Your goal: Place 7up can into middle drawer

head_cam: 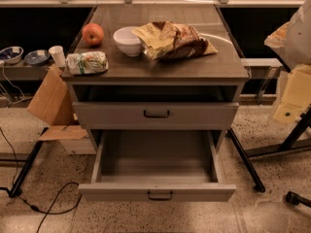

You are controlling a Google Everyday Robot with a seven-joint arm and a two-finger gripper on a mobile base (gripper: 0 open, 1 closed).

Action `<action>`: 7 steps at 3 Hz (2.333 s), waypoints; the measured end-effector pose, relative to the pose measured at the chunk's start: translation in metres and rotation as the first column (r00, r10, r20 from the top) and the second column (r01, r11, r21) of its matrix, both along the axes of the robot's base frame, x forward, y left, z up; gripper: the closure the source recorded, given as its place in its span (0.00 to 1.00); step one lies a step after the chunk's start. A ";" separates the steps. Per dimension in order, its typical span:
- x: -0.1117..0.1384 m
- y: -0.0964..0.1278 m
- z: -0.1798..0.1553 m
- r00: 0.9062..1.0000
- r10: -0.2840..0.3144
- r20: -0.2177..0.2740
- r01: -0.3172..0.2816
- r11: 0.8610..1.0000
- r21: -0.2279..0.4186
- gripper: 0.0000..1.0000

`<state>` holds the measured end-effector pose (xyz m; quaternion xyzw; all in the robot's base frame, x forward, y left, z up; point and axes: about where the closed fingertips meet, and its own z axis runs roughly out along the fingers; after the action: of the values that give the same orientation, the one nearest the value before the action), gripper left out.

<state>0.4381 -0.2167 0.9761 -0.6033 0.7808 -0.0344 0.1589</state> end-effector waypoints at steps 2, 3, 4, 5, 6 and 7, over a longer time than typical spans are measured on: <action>0.000 0.033 0.010 0.997 0.065 0.046 -0.066 0.998 0.013 0.00; 0.008 0.097 0.013 0.983 0.166 0.072 -0.166 0.986 -0.003 0.00; 0.021 0.177 0.011 0.957 0.275 0.088 -0.273 0.961 -0.032 0.00; 0.046 0.255 0.002 0.929 0.355 0.107 -0.352 0.935 -0.041 0.00; 0.046 0.255 0.002 0.928 0.355 0.108 -0.353 0.935 -0.041 0.00; 0.062 0.274 0.006 0.907 0.408 0.103 -0.405 0.913 -0.050 0.00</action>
Offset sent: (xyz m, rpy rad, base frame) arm -0.0008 0.0672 0.0144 0.0296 -0.0731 0.1357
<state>0.5006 0.0572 0.9821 -0.7519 0.6274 -0.0450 0.1976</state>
